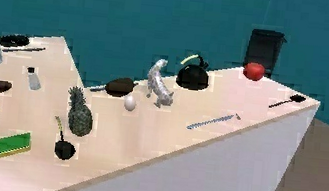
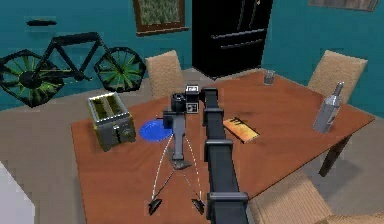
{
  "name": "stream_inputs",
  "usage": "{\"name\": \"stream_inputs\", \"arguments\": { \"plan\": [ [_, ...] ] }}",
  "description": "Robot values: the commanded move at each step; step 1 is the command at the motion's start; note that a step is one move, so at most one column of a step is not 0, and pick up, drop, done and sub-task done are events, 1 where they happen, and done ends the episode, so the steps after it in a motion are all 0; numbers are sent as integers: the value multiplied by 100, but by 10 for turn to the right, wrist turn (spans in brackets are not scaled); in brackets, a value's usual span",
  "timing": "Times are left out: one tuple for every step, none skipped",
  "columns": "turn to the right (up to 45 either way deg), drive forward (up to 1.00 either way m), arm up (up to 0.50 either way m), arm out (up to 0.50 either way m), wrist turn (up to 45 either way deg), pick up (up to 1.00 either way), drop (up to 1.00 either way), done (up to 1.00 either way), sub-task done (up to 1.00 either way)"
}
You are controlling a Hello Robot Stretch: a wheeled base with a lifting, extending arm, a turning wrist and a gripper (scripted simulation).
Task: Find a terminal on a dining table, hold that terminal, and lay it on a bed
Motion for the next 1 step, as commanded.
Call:
{"name": "stream_inputs", "arguments": {
  "plan": [
    [0,0,0,0,450,0,0,0,0]
  ]
}}
